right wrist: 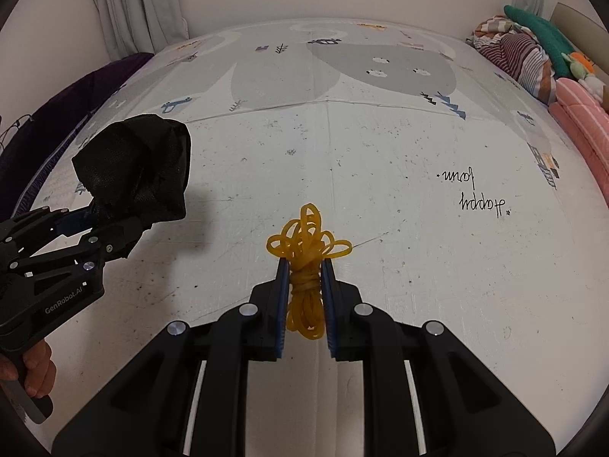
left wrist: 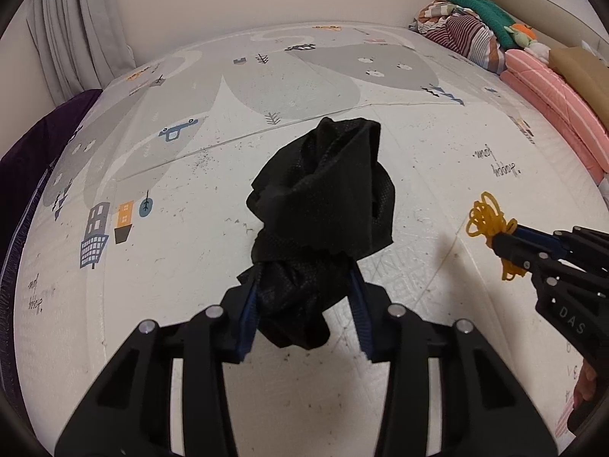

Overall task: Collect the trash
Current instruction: 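Grasp the black cloth with left tool while right tool grasps the orange rubber bands, then carry the black cloth and orange rubber bands over the bin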

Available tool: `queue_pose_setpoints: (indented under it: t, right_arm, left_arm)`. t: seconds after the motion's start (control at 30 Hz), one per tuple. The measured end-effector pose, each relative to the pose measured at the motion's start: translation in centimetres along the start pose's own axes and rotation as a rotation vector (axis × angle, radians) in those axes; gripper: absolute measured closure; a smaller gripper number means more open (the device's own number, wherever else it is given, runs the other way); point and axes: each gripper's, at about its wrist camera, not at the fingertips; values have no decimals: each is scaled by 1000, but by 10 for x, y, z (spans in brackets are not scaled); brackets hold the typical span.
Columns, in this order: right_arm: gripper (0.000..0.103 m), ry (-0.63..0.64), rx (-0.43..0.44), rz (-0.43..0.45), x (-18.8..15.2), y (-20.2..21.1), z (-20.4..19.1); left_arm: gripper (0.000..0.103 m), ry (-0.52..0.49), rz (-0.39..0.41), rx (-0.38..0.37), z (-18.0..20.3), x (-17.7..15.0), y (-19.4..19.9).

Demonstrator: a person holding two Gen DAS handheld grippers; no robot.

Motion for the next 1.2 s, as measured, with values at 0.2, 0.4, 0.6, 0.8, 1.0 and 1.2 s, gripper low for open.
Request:
queue_pose_setpoints:
  t: [0.2,0.4,0.6,0.8,1.0,1.2]
  right_arm:
    - [88,-8,17,8,-7,44,-14]
    - [88,-23,21,14,-19,104,-25]
    - [88,-29,6,30,-36,173,-36]
    - [88,-46,-9,59,-55,256,-44]
    - [88,-109,-47,108,-78,333,-34]
    - [88,-242,-118,156,-119,411,4]
  left_arm:
    - [61,13,-11,-4,2,-13,45]
    - [61,23,-22,-10,1,-30,103]
    - [61,0,-18,-16,6,-38,167]
    - [61,-50,2,-44,19,-40,233]
    - [60,-145,32,-98,49,-41,291]
    - [60,-285,69,-181,104,-48,337]
Point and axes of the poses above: each gripper's, at about its wrist camera, not at the fingertips, and y roughly against the way its jaws point, z to its right, x to its top, and after that the axes turned 9 degrees about -y, right-handed
